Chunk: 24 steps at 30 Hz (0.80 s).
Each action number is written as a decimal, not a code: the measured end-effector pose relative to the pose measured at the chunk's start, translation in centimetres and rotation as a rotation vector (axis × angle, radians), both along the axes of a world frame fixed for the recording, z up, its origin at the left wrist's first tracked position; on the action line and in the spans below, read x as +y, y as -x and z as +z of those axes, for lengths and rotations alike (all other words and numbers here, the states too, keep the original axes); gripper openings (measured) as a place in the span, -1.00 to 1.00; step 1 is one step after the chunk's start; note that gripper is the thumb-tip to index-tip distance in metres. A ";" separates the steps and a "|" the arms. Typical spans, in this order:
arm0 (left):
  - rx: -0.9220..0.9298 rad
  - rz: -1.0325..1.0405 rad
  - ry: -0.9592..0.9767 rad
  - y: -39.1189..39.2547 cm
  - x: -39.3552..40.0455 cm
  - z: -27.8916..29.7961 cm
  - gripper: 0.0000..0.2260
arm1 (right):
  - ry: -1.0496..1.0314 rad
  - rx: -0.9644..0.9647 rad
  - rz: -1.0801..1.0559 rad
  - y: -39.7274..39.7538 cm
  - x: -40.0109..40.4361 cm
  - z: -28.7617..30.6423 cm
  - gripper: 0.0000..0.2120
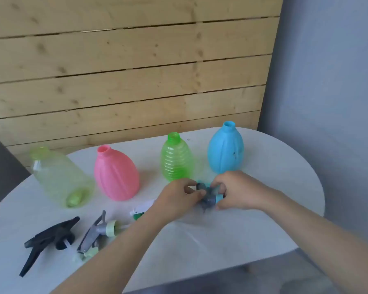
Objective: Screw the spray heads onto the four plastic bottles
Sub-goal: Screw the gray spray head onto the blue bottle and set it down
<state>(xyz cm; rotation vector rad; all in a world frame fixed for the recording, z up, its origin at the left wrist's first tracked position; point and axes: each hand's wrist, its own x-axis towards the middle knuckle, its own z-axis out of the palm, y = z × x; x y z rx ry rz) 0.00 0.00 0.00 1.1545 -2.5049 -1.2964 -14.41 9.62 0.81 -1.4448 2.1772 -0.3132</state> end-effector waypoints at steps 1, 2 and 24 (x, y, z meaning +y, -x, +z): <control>0.042 0.030 -0.067 0.1 -0.1 -0.2 -0.58 | 0.032 -0.016 -0.011 0.0 0.0 0.2 -0.51; 0.094 0.065 -0.115 0.1 -0.1 -0.1 -0.55 | 0.087 -0.030 -0.035 0.0 0.0 0.6 -0.55; 0.474 0.284 -0.093 -3.9 -1.7 3.4 -0.93 | 0.515 -0.367 -0.518 4.1 -2.4 0.0 -0.04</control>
